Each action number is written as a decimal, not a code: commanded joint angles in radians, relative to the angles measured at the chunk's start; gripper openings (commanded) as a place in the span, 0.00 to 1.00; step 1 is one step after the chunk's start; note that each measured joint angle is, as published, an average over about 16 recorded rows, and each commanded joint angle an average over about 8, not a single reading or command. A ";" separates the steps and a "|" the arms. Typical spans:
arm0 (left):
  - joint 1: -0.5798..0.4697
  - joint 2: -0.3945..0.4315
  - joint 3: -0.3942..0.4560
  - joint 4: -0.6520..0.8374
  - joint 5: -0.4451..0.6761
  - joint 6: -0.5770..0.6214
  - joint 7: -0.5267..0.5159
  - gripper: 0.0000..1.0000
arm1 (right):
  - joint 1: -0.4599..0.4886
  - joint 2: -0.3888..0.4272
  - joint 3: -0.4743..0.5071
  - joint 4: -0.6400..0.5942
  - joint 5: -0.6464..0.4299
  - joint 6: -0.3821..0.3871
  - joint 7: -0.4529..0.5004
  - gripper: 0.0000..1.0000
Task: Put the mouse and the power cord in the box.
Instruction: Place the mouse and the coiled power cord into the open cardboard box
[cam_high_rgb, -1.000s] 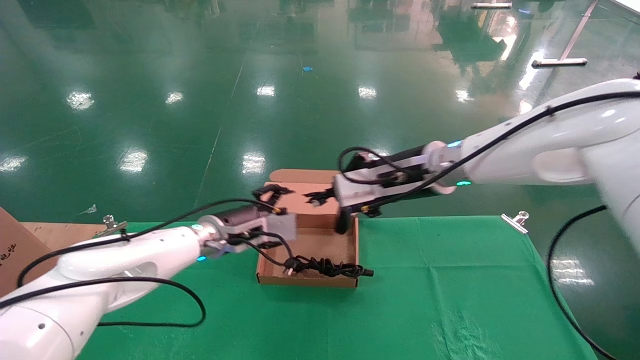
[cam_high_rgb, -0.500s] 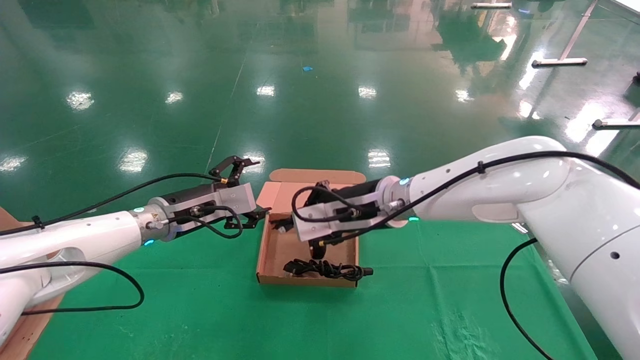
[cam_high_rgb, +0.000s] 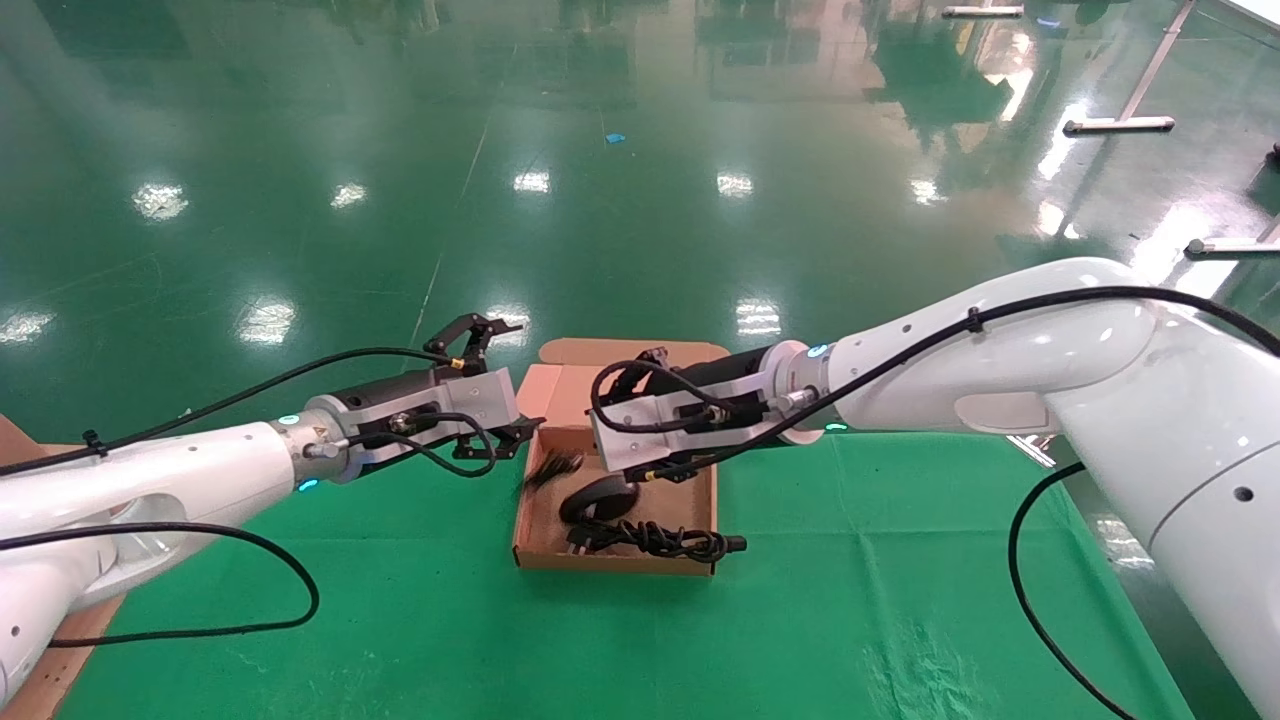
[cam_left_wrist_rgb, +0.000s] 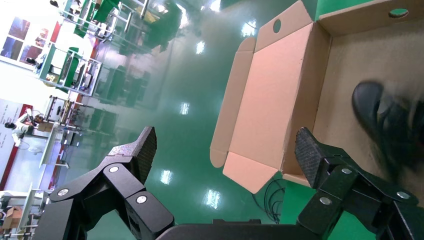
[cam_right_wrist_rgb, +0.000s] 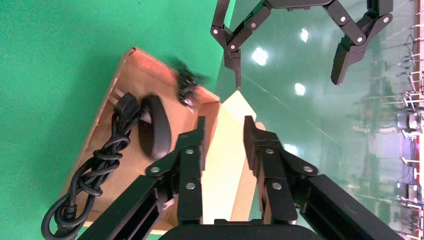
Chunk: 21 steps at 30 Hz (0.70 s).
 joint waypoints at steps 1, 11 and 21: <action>0.000 0.001 0.001 0.000 0.002 -0.003 -0.001 1.00 | 0.002 0.000 0.002 -0.002 -0.001 -0.002 -0.002 1.00; 0.009 -0.007 -0.006 -0.020 0.002 0.004 -0.027 1.00 | -0.001 0.015 0.011 0.008 0.004 -0.012 0.002 1.00; 0.079 -0.099 -0.076 -0.187 -0.027 0.113 -0.228 1.00 | -0.090 0.109 0.104 0.110 0.097 -0.084 0.111 1.00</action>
